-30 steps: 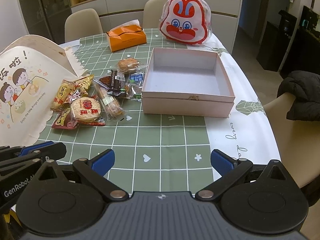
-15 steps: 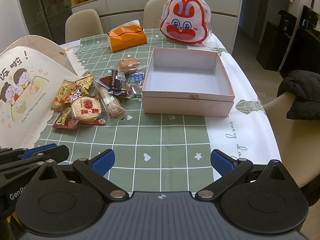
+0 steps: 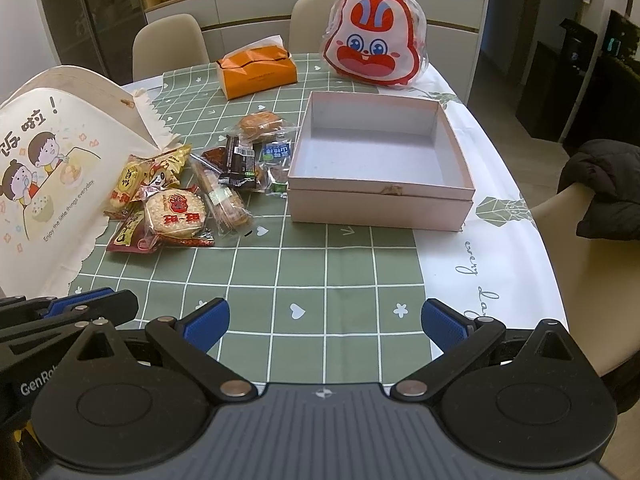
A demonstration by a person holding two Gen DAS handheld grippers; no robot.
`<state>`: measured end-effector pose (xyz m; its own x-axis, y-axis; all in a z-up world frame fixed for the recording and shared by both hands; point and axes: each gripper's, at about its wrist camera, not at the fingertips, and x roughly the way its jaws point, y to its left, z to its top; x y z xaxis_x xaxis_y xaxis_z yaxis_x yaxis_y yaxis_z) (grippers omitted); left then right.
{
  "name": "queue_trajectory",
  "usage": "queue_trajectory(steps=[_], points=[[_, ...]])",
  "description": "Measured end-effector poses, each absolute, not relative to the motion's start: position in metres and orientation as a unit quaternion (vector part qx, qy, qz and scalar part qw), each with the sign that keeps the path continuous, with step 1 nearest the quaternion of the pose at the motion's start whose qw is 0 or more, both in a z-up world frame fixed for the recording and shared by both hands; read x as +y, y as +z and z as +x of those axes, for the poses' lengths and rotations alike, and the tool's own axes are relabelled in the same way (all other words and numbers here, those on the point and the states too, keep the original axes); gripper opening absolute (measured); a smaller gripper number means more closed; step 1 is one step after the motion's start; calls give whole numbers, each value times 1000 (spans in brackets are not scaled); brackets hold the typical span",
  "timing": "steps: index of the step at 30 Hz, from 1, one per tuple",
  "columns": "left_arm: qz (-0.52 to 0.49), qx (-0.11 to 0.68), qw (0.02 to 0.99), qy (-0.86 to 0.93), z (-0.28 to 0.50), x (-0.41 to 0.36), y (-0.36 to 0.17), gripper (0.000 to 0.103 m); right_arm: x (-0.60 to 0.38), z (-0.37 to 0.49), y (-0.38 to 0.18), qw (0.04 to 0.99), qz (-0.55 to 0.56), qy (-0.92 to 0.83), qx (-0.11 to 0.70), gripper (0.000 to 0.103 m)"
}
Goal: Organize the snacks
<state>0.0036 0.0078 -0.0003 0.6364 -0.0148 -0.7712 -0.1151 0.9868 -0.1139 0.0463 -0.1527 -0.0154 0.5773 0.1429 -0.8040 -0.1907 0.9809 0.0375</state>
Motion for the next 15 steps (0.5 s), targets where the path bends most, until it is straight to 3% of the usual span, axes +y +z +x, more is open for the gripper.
queue_trajectory(steps=[15], points=[[-87, 430, 897, 50, 9, 3, -4, 16, -162, 56, -15, 887, -28, 114, 446, 102]])
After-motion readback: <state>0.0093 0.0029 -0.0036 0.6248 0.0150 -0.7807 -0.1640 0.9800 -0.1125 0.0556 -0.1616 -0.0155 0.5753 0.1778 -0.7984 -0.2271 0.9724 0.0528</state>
